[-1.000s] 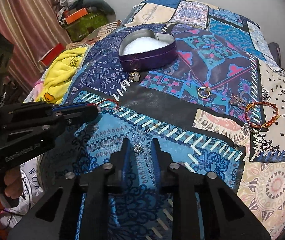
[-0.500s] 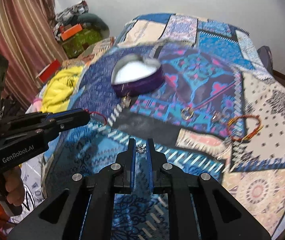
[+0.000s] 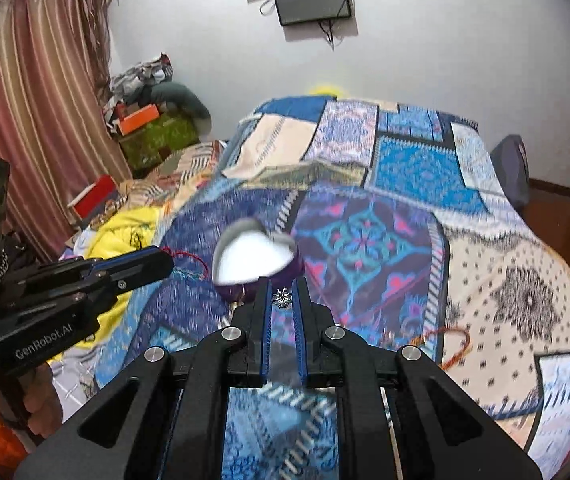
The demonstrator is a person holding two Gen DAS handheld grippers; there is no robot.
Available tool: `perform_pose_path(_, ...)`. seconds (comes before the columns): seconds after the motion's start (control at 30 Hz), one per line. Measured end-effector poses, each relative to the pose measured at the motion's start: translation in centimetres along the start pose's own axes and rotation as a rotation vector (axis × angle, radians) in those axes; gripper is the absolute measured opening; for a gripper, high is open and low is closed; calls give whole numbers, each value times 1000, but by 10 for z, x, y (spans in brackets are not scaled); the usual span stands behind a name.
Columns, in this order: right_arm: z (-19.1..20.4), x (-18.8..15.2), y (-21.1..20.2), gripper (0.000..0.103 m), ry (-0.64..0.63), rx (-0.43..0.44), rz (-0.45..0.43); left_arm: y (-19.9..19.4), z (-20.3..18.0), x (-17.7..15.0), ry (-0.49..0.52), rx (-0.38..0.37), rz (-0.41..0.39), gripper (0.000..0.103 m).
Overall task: Organize jewelry
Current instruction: 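Lower the red bracelet into the heart tin with the left tool while the right tool drops the earring in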
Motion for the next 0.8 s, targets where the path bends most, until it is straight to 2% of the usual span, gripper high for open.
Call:
perform_pose_path(0.33, 2, 34, 17, 9, -36, 27, -49, 13, 13, 36, 0, 30, -60, 7)
perform_pose_path(0.53, 4, 43, 43, 9, -42, 56, -28, 42, 28, 39, -17, 33, -19, 7)
perform_pose_path(0.8, 3, 36, 74, 9, -27, 83, 25, 85, 37, 31, -24, 29, 52, 7)
Point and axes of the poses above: each gripper's, at about its wrist camera, not at the fingertips, and y roughly the way its jaws point, z to its left, x to its top, the point moved 8 cm from there along y, roughly the way its jaws point, and after that the axes turned 11 degrees about x, right-handed, at the moved point
